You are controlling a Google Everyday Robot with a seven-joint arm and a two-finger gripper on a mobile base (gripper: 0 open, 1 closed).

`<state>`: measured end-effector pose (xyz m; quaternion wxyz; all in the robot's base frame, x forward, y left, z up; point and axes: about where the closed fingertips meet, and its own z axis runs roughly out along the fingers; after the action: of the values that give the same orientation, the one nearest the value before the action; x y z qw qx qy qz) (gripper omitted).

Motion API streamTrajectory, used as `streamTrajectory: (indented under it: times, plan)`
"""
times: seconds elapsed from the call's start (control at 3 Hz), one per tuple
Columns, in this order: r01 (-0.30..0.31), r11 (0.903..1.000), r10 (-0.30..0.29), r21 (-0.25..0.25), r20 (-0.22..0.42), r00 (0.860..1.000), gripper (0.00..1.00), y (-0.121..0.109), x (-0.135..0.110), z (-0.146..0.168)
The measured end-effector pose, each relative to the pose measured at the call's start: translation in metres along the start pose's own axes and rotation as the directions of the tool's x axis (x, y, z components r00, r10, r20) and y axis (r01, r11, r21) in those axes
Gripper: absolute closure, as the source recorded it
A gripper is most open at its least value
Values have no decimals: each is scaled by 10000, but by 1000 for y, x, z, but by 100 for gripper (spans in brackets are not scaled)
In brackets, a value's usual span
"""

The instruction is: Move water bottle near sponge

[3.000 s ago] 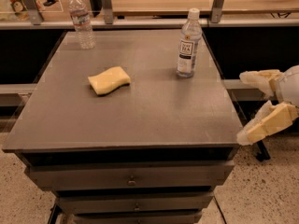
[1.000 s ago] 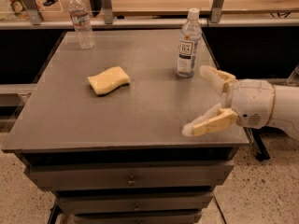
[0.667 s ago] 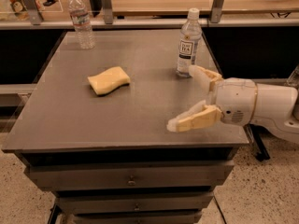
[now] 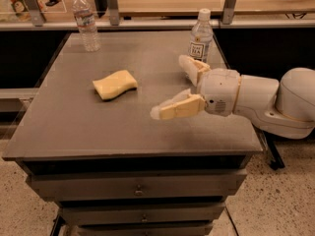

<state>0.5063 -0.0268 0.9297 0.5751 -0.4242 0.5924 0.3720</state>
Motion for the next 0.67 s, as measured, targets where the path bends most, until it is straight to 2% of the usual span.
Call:
streamTrajectory:
  times: [0.33, 0.67]
  plan:
    - [343, 9994, -342, -21, 212, 9992, 0, -8, -15, 30]
    - [644, 9979, -645, -68, -95, 9979, 0, -10, -23, 58]
